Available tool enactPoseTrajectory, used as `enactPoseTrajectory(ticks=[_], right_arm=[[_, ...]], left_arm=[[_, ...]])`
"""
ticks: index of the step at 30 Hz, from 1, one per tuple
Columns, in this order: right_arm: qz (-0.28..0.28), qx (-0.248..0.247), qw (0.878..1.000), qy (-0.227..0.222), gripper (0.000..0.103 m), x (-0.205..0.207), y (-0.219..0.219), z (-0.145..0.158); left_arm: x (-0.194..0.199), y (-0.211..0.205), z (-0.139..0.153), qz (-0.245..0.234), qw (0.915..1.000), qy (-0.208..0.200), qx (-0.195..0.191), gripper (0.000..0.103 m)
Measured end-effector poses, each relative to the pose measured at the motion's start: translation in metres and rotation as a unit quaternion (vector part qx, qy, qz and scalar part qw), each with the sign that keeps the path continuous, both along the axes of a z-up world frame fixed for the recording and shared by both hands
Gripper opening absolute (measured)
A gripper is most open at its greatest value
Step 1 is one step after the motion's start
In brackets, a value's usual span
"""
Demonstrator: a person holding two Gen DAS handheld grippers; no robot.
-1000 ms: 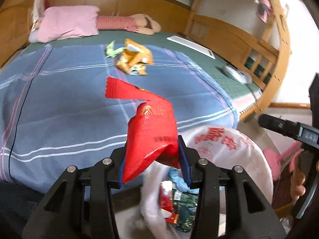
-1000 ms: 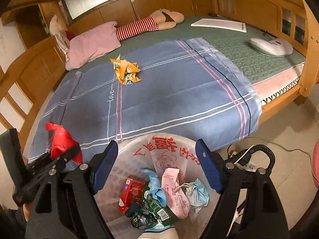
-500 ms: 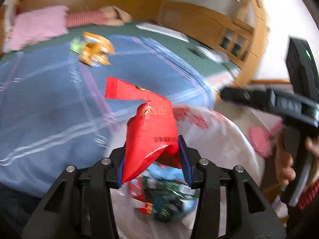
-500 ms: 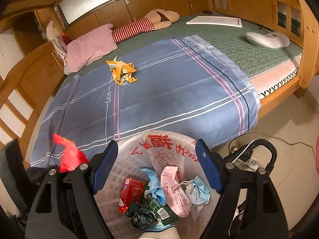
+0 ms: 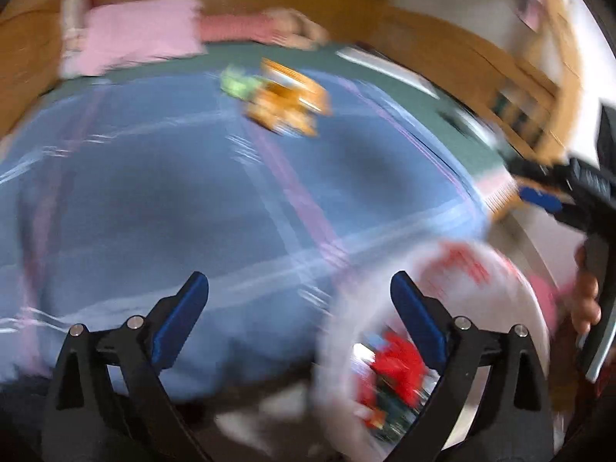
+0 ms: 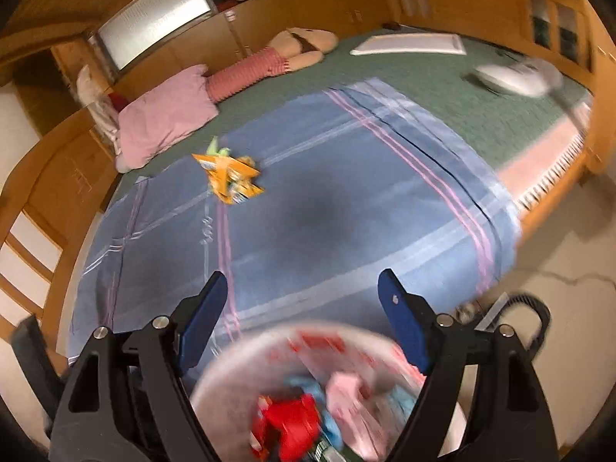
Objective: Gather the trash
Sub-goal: 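Move the right tool over the green paper crane on the bed, then grasp the green paper crane with the right tool while the left tool reaches the yellow chip bag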
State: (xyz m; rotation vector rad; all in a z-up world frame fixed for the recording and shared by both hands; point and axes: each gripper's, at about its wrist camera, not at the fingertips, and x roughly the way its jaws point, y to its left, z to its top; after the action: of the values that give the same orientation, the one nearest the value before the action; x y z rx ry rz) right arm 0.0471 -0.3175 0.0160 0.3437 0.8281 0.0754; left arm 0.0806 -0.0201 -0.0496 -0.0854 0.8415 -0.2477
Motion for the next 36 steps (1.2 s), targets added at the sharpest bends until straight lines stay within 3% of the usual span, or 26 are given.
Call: enactPoseTrajectory(ticks=[5, 9, 11, 14, 17, 20, 24, 25, 26, 27, 30, 33, 36], right_arm=[[0.052, -0.025, 0.998, -0.016, 0.081, 0.084, 0.058, 0.000], [0.089, -0.032, 0.995, -0.027, 0.081, 0.159, 0.118, 0.003], [0.112, -0.039, 0.993, -0.026, 0.081, 0.208, 0.156, 0.001], [0.110, -0.044, 0.993, 0.006, 0.081, 0.283, 0.200, -0.016], [0.086, -0.034, 0.994, 0.063, 0.081, 0.346, 0.225, -0.043], [0.040, -0.083, 0.991, 0.096, 0.081, 0.399, 0.250, -0.072], [0.040, -0.161, 0.981, 0.104, 0.081, 0.430, 0.276, -0.104], [0.048, -0.177, 0.977, 0.113, 0.066, 0.434, 0.280, -0.114], [0.051, -0.186, 0.974, 0.122, 0.033, 0.435, 0.280, -0.121], [0.050, -0.193, 0.970, 0.137, 0.026, 0.433, 0.278, -0.130], [0.062, -0.131, 0.981, 0.127, 0.023, 0.417, 0.273, -0.119], [0.113, -0.067, 0.987, 0.094, 0.023, 0.384, 0.271, -0.074], [0.138, -0.080, 0.986, 0.039, 0.023, 0.352, 0.255, -0.015]], left_arm=[[0.036, 0.066, 0.013, 0.101, 0.9943, -0.018, 0.030, 0.097], [0.051, 0.108, 0.005, 0.165, 0.9855, -0.020, 0.035, 0.099], [0.058, 0.125, -0.009, 0.203, 0.9789, 0.022, 0.012, 0.099], [0.064, 0.145, -0.027, 0.222, 0.9694, 0.079, -0.071, 0.099], [0.059, 0.159, -0.033, 0.250, 0.9571, 0.090, -0.116, 0.099], [0.060, 0.172, -0.039, 0.259, 0.9496, 0.100, -0.145, 0.099], [0.068, 0.175, -0.049, 0.270, 0.9425, 0.133, -0.146, 0.099], [0.071, 0.174, -0.051, 0.267, 0.9430, 0.138, -0.143, 0.099], [0.071, 0.171, -0.052, 0.264, 0.9442, 0.141, -0.137, 0.099], [0.072, 0.169, -0.052, 0.260, 0.9463, 0.143, -0.129, 0.099], [0.071, 0.166, -0.050, 0.256, 0.9486, 0.139, -0.124, 0.099], [0.068, 0.165, -0.049, 0.257, 0.9486, 0.137, -0.123, 0.099], [0.068, 0.165, -0.051, 0.261, 0.9477, 0.136, -0.124, 0.099]])
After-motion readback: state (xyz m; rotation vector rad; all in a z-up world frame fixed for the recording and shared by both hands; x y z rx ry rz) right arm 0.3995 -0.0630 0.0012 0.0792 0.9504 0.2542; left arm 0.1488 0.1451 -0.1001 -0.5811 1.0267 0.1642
